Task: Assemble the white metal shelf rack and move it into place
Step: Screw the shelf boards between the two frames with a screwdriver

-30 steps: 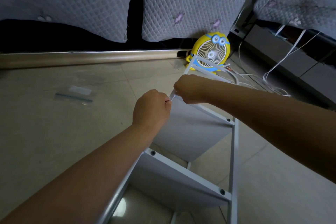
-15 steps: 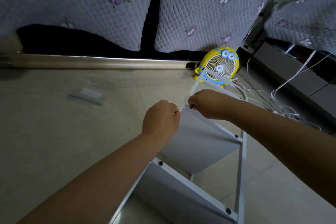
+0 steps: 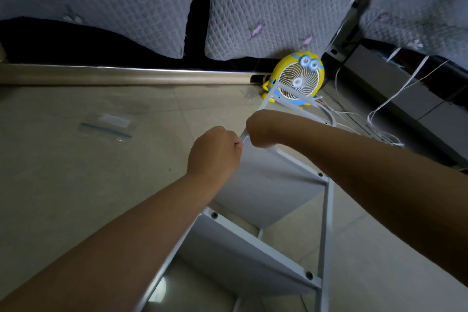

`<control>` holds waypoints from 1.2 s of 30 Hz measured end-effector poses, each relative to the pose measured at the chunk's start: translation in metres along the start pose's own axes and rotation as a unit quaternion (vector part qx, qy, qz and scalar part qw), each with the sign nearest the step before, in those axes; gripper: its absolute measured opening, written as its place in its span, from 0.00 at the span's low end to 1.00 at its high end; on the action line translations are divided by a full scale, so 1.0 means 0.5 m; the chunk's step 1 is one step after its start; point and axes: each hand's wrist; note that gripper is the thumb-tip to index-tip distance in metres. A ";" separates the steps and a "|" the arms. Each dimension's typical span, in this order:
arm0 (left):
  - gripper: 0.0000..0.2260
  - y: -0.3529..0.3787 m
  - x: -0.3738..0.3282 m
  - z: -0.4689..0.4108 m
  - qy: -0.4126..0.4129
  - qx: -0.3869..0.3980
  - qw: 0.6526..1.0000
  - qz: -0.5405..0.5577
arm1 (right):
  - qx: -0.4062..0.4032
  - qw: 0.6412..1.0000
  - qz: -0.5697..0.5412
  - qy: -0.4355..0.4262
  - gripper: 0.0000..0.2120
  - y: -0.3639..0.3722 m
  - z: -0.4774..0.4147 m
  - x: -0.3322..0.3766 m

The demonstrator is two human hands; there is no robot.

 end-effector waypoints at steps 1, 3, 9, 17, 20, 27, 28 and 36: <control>0.13 0.001 0.001 0.001 0.001 -0.003 1.000 0.002 | -0.001 1.000 -0.007 0.004 0.16 -0.002 0.000 -0.002; 0.13 0.003 0.003 0.000 0.006 -0.008 1.000 0.005 | -0.028 0.999 -0.013 -0.009 0.15 0.007 0.009 -0.013; 0.12 0.004 0.001 -0.001 0.001 -0.021 1.000 0.010 | -0.096 0.992 -0.028 -0.079 0.12 0.041 0.039 -0.057; 0.12 0.007 0.000 -0.002 -0.001 -0.019 1.000 0.012 | -0.122 0.987 0.033 -0.099 0.14 0.059 0.034 -0.072; 0.12 0.006 0.001 0.001 -0.006 -0.018 1.000 0.009 | -0.125 0.988 0.031 -0.082 0.13 0.049 0.040 -0.057; 0.11 0.005 -0.002 0.001 -0.019 -0.019 0.999 0.021 | -0.017 0.986 -0.138 0.088 0.07 0.013 0.018 -0.008; 0.11 0.005 -0.003 0.002 -0.020 -0.022 0.999 0.023 | -0.011 0.982 -0.163 0.094 0.09 0.010 0.015 -0.006; 0.11 0.001 -0.006 0.010 -0.030 -0.023 0.999 0.031 | -0.043 0.974 -0.219 0.045 0.13 0.031 0.041 -0.031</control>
Point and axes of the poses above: each hand's wrist, its own z-axis away from the middle knuckle, its own y-axis out of the palm, x = y × z, and after that the axes turned 4 degrees about -y, right-handed
